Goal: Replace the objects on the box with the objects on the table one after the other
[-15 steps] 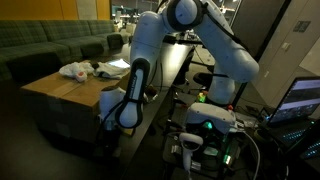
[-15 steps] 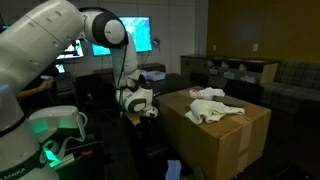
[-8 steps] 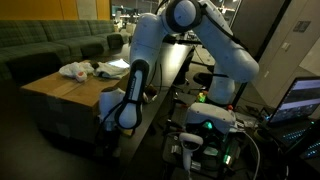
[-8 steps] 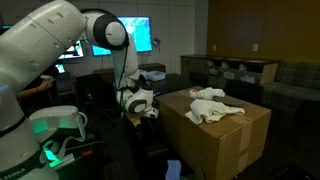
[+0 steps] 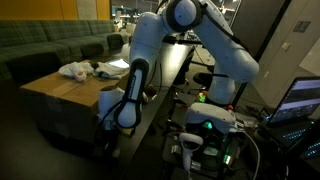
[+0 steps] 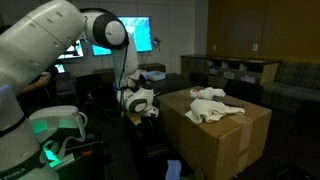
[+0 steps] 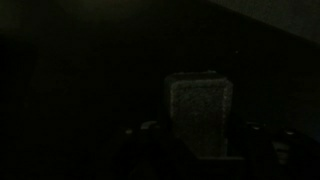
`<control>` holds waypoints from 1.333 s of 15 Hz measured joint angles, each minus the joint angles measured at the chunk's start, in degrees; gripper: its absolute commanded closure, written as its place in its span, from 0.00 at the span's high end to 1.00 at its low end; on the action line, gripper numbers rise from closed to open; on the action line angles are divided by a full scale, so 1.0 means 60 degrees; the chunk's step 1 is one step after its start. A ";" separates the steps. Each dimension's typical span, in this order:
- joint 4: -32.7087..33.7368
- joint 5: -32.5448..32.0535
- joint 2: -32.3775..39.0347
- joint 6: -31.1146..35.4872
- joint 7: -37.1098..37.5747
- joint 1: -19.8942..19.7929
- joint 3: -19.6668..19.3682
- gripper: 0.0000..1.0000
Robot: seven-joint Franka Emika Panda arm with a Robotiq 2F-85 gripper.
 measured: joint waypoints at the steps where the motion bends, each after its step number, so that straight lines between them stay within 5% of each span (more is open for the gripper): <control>1: 0.0000 0.0000 -0.0001 0.0000 0.0000 0.0001 0.0000 0.31; 9: -0.0682 0.0000 -0.0965 -0.0323 -0.0288 -0.0195 0.0458 0.31; 15: -0.1622 0.0347 -0.3116 -0.2476 -0.0580 -0.1068 0.1541 0.31; 20: -0.1949 0.1330 -0.5367 -0.4318 -0.0714 -0.1184 0.1662 0.31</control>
